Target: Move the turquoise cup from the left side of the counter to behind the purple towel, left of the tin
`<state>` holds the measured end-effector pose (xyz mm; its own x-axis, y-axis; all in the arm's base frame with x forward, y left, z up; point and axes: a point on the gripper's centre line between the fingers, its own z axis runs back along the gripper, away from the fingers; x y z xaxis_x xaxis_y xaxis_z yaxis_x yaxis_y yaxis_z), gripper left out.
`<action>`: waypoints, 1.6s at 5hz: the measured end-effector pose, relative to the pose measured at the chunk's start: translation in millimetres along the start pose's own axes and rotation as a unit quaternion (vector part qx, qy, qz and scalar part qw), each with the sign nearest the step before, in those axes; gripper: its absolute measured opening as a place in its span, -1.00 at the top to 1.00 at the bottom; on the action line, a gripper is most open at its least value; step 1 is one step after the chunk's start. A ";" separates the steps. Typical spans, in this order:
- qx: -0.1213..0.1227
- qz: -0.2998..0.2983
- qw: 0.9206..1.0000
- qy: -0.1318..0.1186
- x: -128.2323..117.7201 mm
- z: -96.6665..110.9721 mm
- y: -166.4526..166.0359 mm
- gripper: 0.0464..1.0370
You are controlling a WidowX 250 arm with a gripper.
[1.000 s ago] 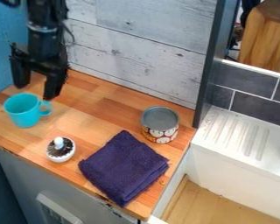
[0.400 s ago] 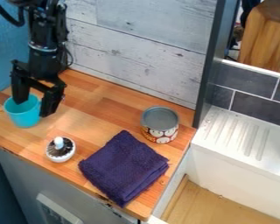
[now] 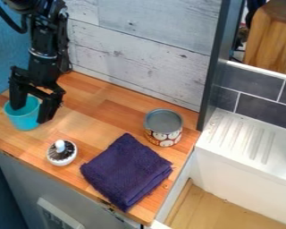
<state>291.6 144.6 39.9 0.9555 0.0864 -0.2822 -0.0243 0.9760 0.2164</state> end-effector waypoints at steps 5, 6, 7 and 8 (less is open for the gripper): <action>-0.028 -0.014 0.998 -0.045 10.8 -9.5 0.3 0.63; -0.029 -0.014 0.998 -0.045 11.1 -7.4 0.1 0.87; -0.030 -0.022 0.995 -0.097 12.0 26.6 -4.7 0.91; -0.020 -0.075 0.989 -0.129 14.2 44.2 -39.3 0.91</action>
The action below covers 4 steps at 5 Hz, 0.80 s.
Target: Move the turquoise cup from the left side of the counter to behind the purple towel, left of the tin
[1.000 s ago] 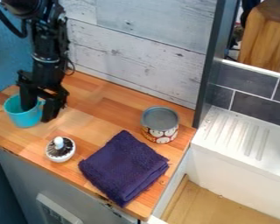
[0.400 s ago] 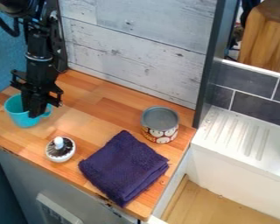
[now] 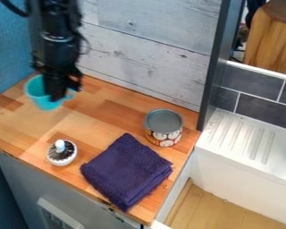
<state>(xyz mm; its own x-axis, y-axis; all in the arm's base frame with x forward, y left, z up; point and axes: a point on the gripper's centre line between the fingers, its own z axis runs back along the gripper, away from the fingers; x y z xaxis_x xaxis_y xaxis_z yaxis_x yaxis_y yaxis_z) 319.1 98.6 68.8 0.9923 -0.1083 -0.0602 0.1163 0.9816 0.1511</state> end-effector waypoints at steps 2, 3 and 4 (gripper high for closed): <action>0.004 -0.090 0.996 -0.013 0.3 9.6 -62.2 0.92; 0.002 -0.105 0.994 -0.011 -1.0 6.4 -76.2 0.91; 0.002 -0.110 0.994 0.014 -2.3 -9.7 -79.8 0.91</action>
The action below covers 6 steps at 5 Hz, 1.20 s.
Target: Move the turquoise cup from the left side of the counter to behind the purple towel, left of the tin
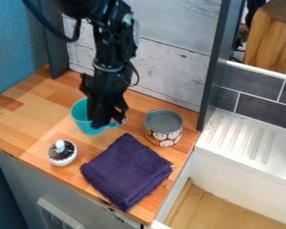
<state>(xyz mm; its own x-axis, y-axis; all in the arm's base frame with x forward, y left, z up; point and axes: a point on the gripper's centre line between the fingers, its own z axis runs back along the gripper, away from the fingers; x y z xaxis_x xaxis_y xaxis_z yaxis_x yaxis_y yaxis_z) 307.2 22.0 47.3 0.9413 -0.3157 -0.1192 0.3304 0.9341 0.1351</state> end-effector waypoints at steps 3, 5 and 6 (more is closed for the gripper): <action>0.006 -0.001 1.000 0.024 -1.5 -16.3 2.4 0.91; 0.002 0.016 0.999 0.035 -7.3 -15.8 9.3 0.46; -0.003 0.021 1.000 0.010 -6.5 0.6 10.8 -0.12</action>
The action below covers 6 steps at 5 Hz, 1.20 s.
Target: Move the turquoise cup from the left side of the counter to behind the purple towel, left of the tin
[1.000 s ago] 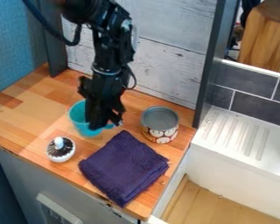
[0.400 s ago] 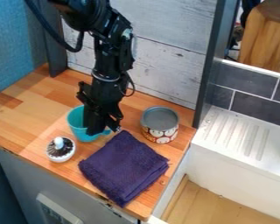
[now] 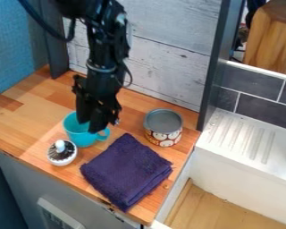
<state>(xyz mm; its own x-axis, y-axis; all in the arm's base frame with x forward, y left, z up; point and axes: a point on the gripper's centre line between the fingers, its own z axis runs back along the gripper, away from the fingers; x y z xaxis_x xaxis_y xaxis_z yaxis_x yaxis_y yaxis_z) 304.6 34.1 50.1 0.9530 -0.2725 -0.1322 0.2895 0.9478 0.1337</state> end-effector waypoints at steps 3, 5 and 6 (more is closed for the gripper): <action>-0.031 0.009 0.997 -0.064 19.6 39.2 -5.9 -0.94; -0.033 -0.037 0.996 -0.080 50.3 51.1 -35.3 -0.93; -0.035 -0.049 0.995 -0.075 59.1 45.5 -49.4 -0.93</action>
<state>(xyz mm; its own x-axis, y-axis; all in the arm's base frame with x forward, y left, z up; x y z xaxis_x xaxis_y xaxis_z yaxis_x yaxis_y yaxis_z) 350.7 -36.4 80.4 0.9242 -0.3817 0.0074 0.3807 0.9229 0.0571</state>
